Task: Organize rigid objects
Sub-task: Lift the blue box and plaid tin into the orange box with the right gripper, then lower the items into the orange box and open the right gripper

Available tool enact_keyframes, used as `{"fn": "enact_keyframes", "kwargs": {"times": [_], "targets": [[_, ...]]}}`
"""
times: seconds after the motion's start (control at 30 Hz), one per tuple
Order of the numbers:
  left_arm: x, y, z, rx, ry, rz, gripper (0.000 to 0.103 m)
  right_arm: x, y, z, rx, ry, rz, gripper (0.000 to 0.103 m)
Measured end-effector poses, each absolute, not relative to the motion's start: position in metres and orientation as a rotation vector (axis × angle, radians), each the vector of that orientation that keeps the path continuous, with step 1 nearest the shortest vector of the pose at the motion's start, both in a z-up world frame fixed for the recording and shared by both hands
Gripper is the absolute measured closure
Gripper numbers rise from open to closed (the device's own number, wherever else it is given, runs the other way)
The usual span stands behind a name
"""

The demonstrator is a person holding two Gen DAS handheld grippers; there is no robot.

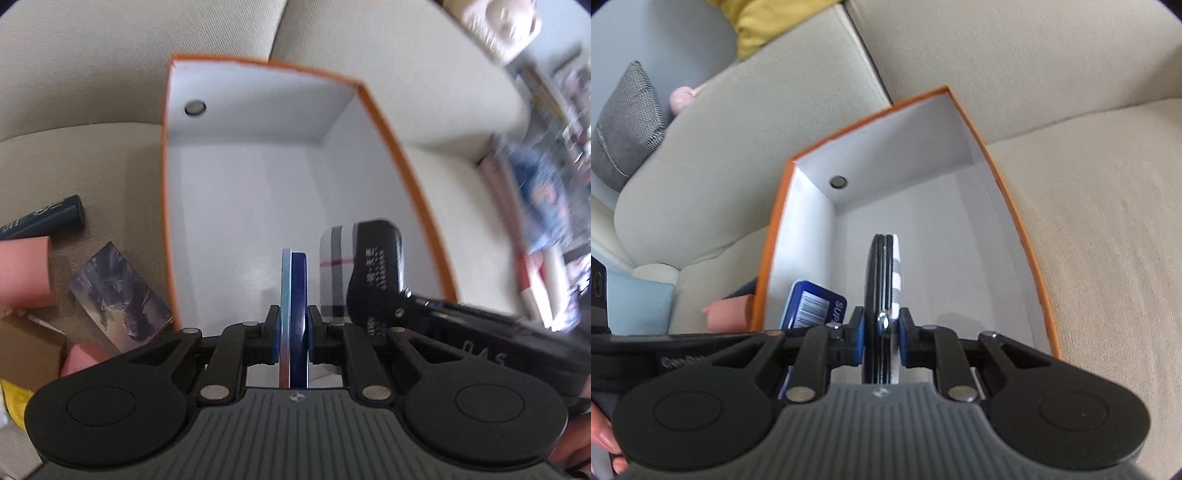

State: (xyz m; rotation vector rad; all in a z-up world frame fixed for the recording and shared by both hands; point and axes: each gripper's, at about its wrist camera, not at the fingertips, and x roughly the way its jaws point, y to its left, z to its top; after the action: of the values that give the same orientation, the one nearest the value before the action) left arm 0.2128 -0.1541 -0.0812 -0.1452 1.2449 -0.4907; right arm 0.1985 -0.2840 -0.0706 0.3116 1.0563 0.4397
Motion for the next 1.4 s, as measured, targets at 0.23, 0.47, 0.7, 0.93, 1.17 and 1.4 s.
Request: {"fn": "enact_keyframes", "kwargs": {"times": [0.23,0.47,0.7,0.93,1.17,1.4], "targets": [[0.212,-0.185,-0.101,0.070,1.296,-0.438,0.089,0.213,-0.286,-0.095,0.302,1.116,0.445,0.085],[0.207,-0.199,-0.114,0.201,1.332,-0.388,0.088,0.220,-0.290,-0.103,0.315,1.128,0.448,0.085],[0.204,-0.198,-0.115,0.214,1.344,-0.387,0.079,0.222,-0.286,-0.104,0.299,1.142,0.445,0.085],[0.195,-0.173,-0.089,0.088,1.298,-0.445,0.075,0.220,-0.288,-0.104,0.291,1.146,0.432,0.085],[0.195,-0.129,-0.049,-0.114,1.178,-0.475,0.073,0.217,-0.281,-0.106,0.257,1.169,0.409,0.085],[0.194,-0.085,-0.026,-0.286,1.051,-0.408,0.073,0.211,-0.267,-0.111,0.200,1.191,0.346,0.084]]}}
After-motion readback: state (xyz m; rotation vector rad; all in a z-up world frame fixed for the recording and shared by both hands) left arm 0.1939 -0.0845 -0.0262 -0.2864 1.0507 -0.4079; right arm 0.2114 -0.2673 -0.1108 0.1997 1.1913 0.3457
